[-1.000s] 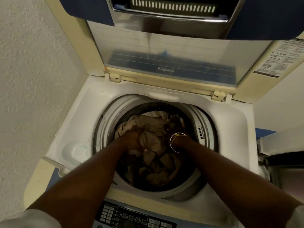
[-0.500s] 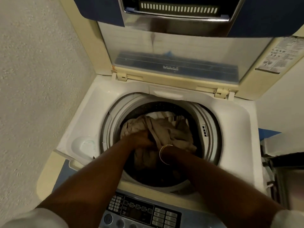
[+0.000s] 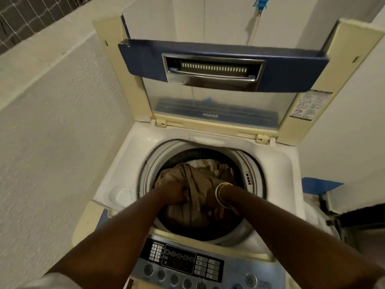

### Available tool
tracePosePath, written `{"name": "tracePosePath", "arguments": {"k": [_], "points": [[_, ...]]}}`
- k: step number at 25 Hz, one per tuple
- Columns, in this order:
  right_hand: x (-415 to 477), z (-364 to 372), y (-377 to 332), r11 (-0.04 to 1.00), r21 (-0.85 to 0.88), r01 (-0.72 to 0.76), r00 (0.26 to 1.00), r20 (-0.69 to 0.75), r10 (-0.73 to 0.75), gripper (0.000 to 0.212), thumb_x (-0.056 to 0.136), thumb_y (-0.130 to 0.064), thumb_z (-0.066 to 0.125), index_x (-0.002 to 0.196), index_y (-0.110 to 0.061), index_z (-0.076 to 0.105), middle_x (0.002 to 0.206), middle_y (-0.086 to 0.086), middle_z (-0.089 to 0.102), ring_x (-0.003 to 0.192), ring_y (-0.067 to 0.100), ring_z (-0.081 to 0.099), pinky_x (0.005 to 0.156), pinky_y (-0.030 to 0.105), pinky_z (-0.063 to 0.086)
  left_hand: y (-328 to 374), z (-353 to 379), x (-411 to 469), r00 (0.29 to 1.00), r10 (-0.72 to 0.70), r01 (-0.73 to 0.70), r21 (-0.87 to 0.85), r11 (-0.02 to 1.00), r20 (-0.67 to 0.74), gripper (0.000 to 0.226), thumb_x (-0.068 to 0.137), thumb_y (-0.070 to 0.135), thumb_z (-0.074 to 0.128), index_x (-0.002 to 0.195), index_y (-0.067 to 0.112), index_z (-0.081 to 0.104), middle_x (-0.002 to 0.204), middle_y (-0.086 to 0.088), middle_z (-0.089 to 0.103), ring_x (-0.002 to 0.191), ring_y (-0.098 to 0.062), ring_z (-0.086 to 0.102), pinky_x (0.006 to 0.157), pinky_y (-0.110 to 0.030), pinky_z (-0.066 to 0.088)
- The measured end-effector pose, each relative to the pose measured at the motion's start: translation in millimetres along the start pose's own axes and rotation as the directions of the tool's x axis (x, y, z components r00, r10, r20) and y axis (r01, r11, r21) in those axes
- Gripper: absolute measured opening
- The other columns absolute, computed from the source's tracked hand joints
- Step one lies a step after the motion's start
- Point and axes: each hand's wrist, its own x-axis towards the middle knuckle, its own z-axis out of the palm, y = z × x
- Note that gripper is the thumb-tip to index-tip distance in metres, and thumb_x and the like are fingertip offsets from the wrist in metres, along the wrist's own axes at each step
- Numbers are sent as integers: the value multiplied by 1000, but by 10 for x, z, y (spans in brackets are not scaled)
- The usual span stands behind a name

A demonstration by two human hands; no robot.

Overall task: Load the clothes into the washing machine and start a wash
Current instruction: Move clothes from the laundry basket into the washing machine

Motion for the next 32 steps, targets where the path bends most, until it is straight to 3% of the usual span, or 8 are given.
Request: {"name": "tracePosePath", "arguments": {"k": [3, 7, 8, 12, 17, 23, 28, 32], "points": [[-128, -47, -101, 998, 49, -35, 989, -141, 42, 52, 98, -36, 50, 141, -8, 45, 146, 15, 46, 132, 30, 45, 103, 33, 38, 254, -235, -283, 991, 33, -35, -12, 999, -128, 43, 96, 36, 56, 130, 11, 59, 130, -10, 59, 125, -27, 54, 108, -36, 40], [-608, -184, -160, 999, 16, -44, 919, -392, 47, 47, 90, -46, 55, 124, -14, 59, 125, 12, 63, 114, 31, 59, 92, 35, 47, 656, -543, -761, 954, 100, -106, -6, 994, -283, 30, 93, 36, 58, 117, 19, 63, 113, 9, 61, 107, -9, 59, 101, -27, 45], [-700, -198, -150, 998, 36, -48, 894, -445, 59, 49, 86, -49, 56, 123, -17, 59, 123, 10, 63, 114, 30, 59, 93, 37, 49, 725, -606, -843, 935, 114, -115, 17, 993, -336, 30, 91, 41, 58, 114, 22, 64, 111, 10, 64, 103, -9, 61, 98, -31, 49], [-1205, -381, -269, 997, 60, -54, 755, -651, 80, 65, 82, -51, 55, 137, -17, 47, 141, 9, 49, 132, 28, 43, 107, 41, 40, 817, -782, -978, 844, 183, -88, 207, 974, -503, 42, 87, 51, 52, 124, 32, 58, 118, 8, 63, 110, -15, 60, 94, -38, 50], [-1736, -416, -378, 995, 40, -86, 633, -769, 86, 80, 91, -55, 45, 154, -18, 14, 162, 9, 10, 150, 27, 8, 121, 46, 14, 1366, -848, -1552, 791, 180, 23, 321, 947, -585, 67, 95, 52, 42, 152, 17, 32, 157, -6, 34, 146, -26, 30, 119, -49, 23], [-2099, -261, -371, 990, 84, -116, 542, -829, 134, 78, 94, -63, 31, 155, -23, 4, 163, 5, -6, 150, 24, -8, 121, 48, -1, 1632, -669, -1828, 764, 155, 79, 329, 941, -626, 81, 89, 61, 11, 156, 17, 22, 164, -8, 16, 151, -28, 16, 120, -51, 11], [-2317, -107, -103, 983, 165, -85, 514, -837, 185, 73, 96, -61, 28, 155, -25, 4, 163, 1, -6, 151, 21, -7, 122, 45, 1, 1893, -613, -1868, 749, 213, 42, 365, 930, -628, 65, 100, 49, 26, 157, 19, 14, 165, -5, 4, 153, -26, 6, 122, -48, 10], [-2491, 60, 235, 980, 188, -67, 477, -856, 197, 67, 98, -57, 28, 154, -24, 14, 163, 1, 6, 151, 20, 5, 122, 42, 9, 2255, -496, -1776, 753, 281, -26, 400, 916, -595, 71, 95, 50, 7, 157, 17, 18, 165, -6, 11, 153, -24, 8, 123, -48, 9]]}}
